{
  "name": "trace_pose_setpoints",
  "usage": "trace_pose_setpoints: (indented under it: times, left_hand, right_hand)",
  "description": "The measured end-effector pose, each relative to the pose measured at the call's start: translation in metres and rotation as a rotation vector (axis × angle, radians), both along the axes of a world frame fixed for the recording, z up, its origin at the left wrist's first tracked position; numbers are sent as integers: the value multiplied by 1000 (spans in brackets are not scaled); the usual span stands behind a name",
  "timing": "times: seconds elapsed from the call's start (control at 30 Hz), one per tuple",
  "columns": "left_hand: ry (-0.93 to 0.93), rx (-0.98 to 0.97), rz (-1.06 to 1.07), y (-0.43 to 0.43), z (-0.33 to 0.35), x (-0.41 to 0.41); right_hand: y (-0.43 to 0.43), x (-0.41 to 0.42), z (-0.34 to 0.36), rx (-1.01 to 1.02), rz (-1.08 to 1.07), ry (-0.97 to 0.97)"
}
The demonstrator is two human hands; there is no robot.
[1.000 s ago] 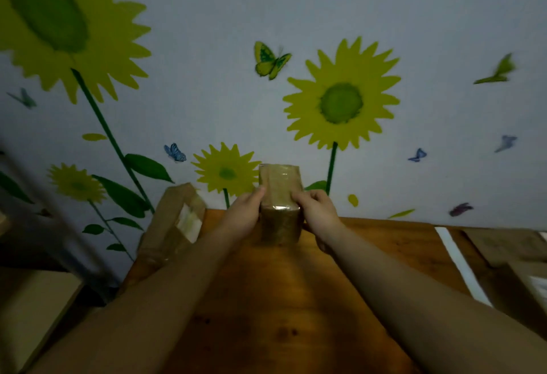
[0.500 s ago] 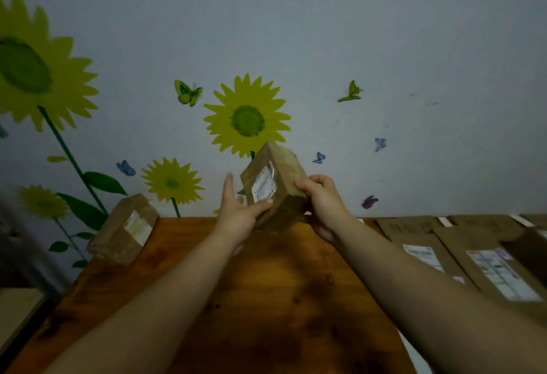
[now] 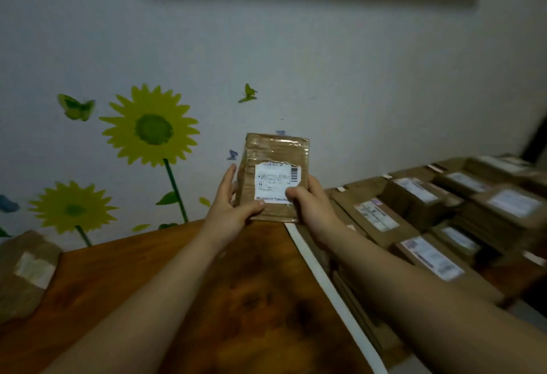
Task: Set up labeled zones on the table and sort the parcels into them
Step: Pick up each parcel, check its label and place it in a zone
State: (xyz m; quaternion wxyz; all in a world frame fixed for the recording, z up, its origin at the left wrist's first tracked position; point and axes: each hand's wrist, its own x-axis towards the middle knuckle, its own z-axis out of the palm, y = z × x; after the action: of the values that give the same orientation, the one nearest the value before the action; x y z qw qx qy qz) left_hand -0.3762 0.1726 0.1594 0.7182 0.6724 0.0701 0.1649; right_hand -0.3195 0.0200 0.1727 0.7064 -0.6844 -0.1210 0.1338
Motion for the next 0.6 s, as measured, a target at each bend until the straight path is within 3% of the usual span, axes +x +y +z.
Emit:
trace_pose_setpoints:
  times: [0.3,0.47,0.6]
  left_hand:
    - [64,82,-392,-176,16,17]
    - [63,213,-501,-311,20,28]
    - [132,164,-591,-426,13,38]
  right_hand:
    - [-182,-27,-4,104,-274,78]
    - [-317,-30,-9,-42,-413,10]
    - [-437,-40,-10,-58,-510,-36]
